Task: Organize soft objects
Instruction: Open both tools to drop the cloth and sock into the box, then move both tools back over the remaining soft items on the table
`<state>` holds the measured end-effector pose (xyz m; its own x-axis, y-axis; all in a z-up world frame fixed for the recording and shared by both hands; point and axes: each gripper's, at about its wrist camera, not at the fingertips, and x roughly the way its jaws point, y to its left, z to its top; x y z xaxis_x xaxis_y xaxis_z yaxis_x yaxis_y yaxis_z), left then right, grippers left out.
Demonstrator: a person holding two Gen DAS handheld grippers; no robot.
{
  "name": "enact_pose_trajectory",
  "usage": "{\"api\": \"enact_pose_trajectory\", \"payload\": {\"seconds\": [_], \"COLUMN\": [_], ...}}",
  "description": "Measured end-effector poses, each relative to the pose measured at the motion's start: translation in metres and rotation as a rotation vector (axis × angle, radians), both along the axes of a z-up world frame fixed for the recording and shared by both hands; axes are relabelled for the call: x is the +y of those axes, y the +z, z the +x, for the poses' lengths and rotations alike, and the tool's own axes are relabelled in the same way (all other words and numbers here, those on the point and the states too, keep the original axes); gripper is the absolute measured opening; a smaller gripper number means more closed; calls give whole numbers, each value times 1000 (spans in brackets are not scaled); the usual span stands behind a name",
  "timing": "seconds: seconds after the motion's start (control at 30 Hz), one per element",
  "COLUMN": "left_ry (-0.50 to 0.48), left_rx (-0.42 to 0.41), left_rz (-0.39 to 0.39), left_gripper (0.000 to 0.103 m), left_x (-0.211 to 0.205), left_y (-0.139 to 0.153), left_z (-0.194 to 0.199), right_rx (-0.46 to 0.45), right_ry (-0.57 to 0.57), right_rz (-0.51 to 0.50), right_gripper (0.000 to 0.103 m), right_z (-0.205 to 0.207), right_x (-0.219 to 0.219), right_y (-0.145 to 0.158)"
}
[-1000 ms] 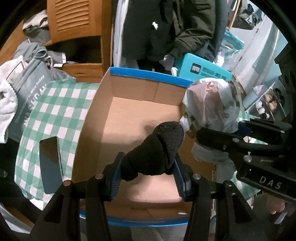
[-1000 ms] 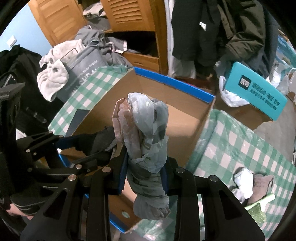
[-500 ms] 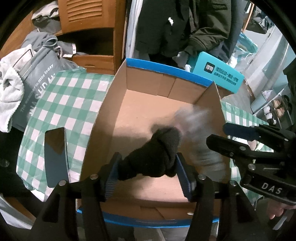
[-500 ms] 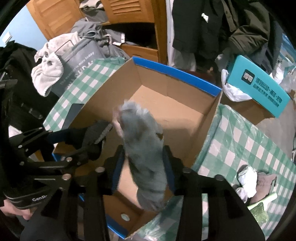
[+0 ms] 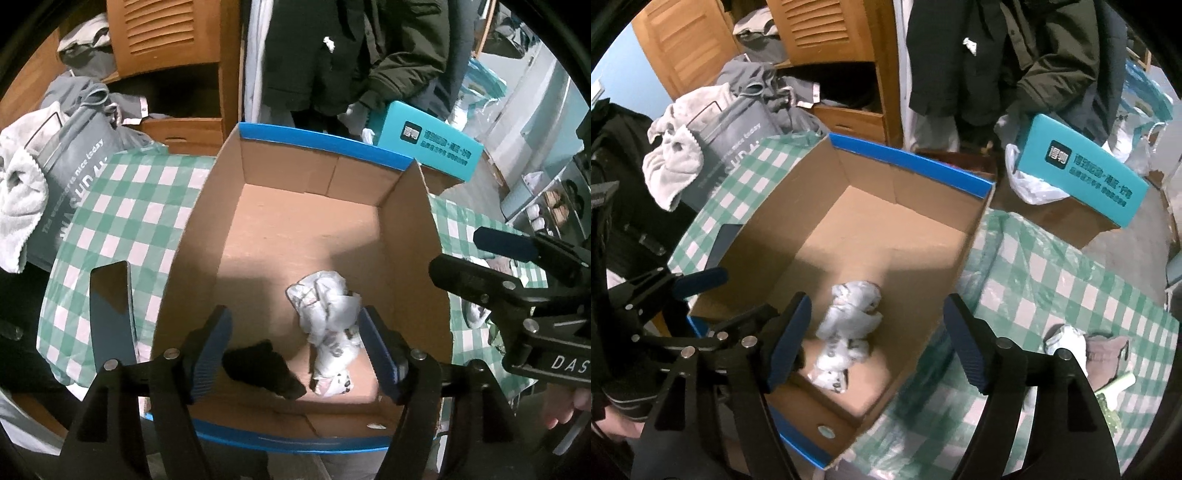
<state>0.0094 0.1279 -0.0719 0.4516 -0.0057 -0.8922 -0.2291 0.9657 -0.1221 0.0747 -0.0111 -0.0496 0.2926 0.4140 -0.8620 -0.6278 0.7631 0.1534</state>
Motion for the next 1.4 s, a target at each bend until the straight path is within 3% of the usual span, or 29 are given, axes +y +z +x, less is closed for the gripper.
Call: {"api": "enact_pose_trajectory", "payload": {"seconds": [0.8, 1.4], "left_ry": [-140, -249], "left_rx": [-4, 24], "left_rz": [55, 66], "left_gripper": [73, 73], "left_x": [-65, -123], "left_y": [10, 5], "left_z": [8, 20], "right_rx": [-27, -1], "right_ry": [-98, -239], "right_rz": [-26, -47], "right_gripper": [78, 79], "right_z": [-2, 6], "right_x": [-76, -160], "right_y": [-4, -22]}}
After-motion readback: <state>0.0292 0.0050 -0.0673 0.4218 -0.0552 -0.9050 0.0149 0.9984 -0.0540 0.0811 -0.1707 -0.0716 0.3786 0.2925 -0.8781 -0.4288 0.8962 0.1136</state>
